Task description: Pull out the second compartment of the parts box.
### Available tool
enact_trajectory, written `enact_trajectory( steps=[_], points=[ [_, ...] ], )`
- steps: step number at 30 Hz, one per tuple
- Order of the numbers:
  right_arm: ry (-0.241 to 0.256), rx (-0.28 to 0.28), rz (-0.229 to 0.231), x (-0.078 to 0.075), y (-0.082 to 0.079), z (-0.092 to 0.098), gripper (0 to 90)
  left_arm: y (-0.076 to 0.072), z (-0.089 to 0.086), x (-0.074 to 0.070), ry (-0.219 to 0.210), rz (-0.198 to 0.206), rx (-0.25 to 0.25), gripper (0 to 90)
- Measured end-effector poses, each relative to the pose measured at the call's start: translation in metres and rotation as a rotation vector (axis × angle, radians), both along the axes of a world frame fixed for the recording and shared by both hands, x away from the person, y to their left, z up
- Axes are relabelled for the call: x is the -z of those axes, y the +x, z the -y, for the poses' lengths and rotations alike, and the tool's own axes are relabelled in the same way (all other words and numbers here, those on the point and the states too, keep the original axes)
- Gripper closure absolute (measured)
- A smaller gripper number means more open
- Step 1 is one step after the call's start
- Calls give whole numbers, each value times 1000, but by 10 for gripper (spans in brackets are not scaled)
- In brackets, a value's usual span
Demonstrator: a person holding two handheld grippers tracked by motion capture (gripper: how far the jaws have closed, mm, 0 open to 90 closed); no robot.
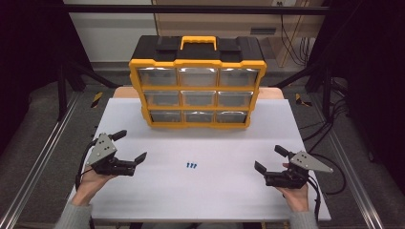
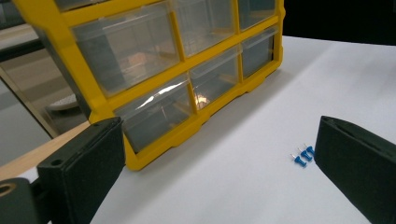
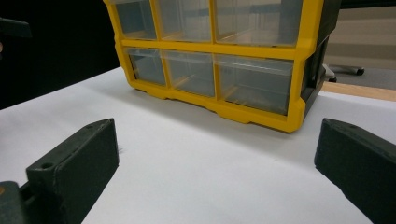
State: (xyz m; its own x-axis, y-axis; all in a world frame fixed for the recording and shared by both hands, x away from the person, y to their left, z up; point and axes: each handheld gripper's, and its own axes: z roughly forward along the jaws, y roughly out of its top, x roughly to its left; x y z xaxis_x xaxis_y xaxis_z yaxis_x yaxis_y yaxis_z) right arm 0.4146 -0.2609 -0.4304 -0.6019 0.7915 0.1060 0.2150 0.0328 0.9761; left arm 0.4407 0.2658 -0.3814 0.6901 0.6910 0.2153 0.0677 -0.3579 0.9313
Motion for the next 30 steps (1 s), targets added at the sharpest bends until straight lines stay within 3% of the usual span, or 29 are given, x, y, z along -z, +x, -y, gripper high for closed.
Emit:
enact_trajectory(
  steps=[14, 27, 30],
  points=[
    [-6, 4, -9, 1, 0, -2, 5, 11, 20, -15, 104, 60, 26, 15],
    [-17, 0, -7, 1, 1, -3, 5, 18, 34, -41, 168, 158, 59, 15],
    [-16, -3, -7, 2, 1, -4, 5, 22, 37, -46, 166, 172, 65, 15]
  ],
)
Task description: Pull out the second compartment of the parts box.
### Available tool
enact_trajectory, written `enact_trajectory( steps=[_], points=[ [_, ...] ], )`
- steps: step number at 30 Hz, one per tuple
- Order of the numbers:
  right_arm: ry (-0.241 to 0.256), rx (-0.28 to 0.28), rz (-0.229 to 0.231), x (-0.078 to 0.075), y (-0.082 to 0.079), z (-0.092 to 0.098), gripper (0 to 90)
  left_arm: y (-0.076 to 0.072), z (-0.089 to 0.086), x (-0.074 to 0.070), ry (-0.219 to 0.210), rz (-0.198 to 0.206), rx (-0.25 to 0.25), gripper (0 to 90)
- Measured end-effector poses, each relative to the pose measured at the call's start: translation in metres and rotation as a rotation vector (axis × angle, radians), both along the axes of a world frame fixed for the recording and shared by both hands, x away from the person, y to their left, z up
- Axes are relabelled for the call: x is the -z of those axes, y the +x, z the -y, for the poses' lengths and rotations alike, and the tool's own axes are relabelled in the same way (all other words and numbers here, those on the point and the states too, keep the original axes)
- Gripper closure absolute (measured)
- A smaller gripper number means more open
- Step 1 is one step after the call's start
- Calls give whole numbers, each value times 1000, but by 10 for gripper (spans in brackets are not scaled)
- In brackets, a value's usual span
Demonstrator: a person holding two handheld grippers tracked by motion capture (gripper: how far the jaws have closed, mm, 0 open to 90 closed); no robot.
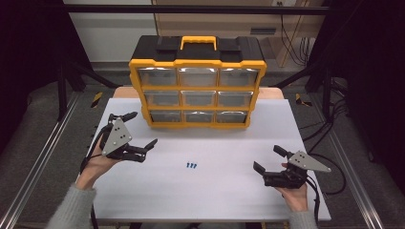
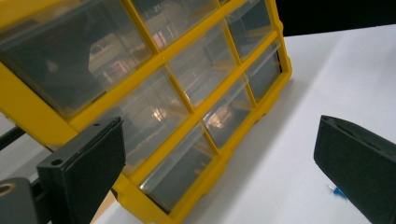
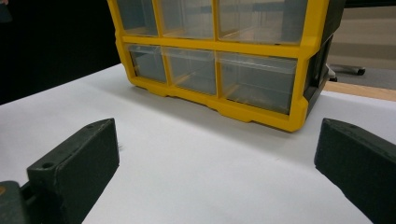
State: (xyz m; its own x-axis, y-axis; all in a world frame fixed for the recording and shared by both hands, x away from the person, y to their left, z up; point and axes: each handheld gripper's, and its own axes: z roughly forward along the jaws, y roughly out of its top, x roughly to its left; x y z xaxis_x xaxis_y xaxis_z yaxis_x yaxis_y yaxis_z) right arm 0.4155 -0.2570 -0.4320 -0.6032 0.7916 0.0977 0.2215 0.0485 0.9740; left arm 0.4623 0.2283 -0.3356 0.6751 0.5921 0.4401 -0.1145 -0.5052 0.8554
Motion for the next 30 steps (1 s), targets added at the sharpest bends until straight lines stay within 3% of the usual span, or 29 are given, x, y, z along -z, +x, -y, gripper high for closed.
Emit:
enact_trajectory(
  steps=[7, 11, 30],
  points=[
    [-9, -7, -2, 0, 0, 0, 5, 7, 13, -13, 36, 33, 19, 17],
    [-3, -4, -1, 0, 0, -1, 5, 7, 22, -18, 62, 75, 51, 26],
    [-7, -1, 5, 0, 0, -2, 5, 13, 58, -41, 212, 204, 111, 35]
  ],
)
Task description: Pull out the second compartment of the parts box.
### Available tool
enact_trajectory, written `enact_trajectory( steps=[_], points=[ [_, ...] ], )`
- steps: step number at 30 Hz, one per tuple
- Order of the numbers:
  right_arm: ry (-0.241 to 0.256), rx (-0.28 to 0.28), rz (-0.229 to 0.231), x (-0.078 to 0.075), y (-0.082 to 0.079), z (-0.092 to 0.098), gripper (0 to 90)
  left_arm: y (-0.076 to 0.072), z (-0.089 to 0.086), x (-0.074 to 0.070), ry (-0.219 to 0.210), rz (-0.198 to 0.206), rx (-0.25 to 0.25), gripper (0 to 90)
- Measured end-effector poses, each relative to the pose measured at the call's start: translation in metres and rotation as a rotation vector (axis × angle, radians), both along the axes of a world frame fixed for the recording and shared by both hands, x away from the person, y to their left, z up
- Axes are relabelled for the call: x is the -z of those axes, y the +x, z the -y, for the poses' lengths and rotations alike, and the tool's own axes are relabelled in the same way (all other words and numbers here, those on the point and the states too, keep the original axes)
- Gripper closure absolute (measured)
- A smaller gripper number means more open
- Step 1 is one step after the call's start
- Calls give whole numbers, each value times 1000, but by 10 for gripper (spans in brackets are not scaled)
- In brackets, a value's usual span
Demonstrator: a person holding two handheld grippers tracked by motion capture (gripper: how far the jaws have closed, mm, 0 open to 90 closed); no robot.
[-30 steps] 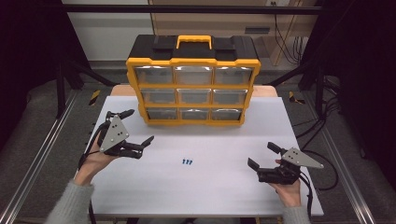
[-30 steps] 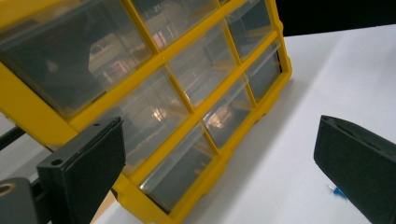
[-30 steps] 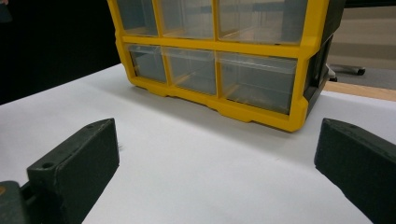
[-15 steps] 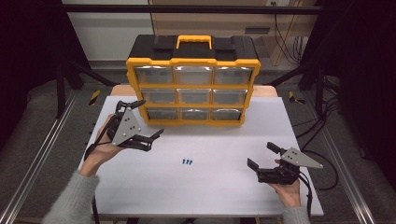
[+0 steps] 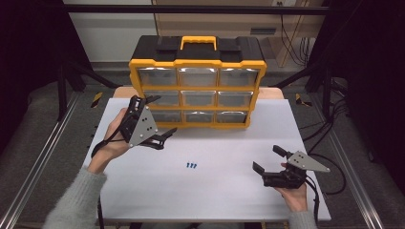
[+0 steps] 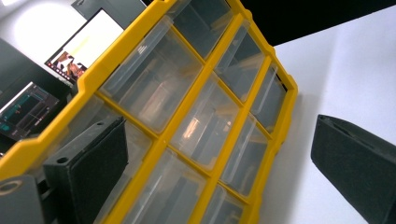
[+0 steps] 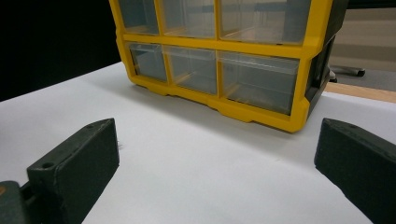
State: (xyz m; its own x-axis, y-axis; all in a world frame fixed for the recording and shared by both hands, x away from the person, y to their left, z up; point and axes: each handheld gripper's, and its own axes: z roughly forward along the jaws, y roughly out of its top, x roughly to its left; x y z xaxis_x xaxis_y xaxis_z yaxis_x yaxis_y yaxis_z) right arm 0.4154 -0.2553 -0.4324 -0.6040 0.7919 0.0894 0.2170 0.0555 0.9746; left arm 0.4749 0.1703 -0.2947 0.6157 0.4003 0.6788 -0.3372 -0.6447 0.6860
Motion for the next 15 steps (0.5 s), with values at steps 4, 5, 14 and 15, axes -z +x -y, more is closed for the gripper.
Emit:
enact_trajectory(
  steps=[4, 5, 14, 15],
  points=[
    [-6, -3, -4, 0, 0, 0, 5, 3, 7, -3, 27, 17, 8, 40],
    [-7, -5, -1, 0, 0, 0, 5, 3, 9, -4, 30, 24, 10, 40],
    [-5, 0, -2, 0, 0, 1, 5, 9, 25, -10, 95, 71, 19, 41],
    [-4, 0, -2, 0, 0, 1, 5, 10, 26, -11, 99, 73, 21, 41]
  ],
)
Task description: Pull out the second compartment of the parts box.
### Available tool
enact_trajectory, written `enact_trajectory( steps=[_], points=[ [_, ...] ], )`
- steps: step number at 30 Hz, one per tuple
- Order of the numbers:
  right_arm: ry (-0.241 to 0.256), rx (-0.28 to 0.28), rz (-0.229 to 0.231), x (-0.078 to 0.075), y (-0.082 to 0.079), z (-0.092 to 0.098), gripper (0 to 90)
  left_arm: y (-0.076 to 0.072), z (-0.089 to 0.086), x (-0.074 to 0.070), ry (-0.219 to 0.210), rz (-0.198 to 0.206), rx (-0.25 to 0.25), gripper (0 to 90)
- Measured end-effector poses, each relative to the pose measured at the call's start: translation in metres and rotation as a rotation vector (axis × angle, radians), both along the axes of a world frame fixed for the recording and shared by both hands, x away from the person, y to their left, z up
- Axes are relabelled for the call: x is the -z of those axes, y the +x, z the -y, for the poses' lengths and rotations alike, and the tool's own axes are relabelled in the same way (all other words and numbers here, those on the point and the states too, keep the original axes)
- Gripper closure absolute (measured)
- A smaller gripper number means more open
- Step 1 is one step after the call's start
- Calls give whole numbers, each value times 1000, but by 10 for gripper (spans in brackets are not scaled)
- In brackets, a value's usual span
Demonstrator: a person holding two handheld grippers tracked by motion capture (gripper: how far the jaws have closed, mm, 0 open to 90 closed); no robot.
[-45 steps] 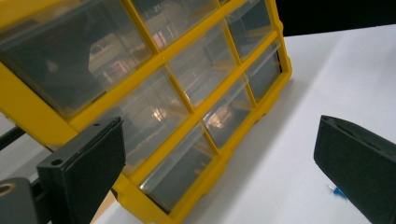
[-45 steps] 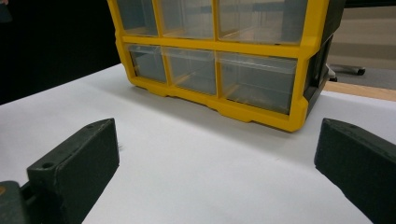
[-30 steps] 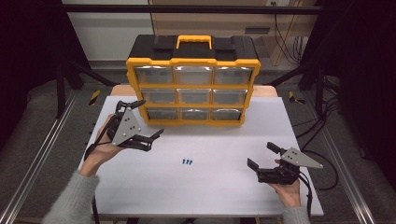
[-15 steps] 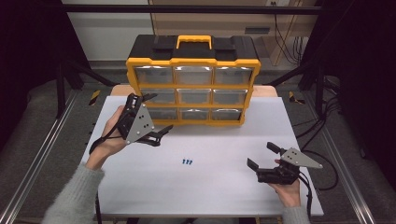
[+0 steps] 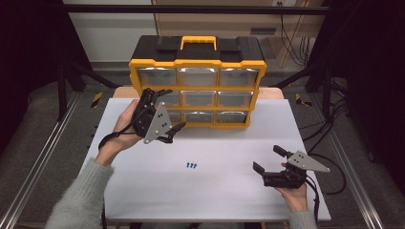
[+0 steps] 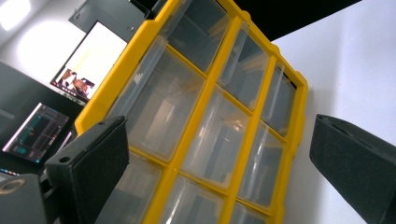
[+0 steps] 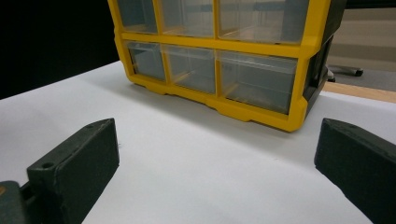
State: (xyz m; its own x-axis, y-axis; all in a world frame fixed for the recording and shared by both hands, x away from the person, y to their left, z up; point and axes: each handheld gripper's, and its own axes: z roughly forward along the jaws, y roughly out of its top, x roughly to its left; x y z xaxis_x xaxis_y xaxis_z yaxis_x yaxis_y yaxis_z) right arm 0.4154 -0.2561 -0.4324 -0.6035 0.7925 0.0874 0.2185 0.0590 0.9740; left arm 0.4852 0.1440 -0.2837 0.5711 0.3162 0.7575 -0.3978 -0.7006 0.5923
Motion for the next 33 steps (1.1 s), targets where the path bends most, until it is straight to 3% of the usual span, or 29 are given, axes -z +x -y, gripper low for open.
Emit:
enact_trajectory(
  steps=[22, 33],
  points=[
    [-5, 3, 3, 0, 0, 1, 5, 25, 28, -9, 107, 89, -12, 42],
    [-7, 6, 6, 0, 0, 1, 5, 38, 37, -9, 133, 125, -34, 42]
  ],
)
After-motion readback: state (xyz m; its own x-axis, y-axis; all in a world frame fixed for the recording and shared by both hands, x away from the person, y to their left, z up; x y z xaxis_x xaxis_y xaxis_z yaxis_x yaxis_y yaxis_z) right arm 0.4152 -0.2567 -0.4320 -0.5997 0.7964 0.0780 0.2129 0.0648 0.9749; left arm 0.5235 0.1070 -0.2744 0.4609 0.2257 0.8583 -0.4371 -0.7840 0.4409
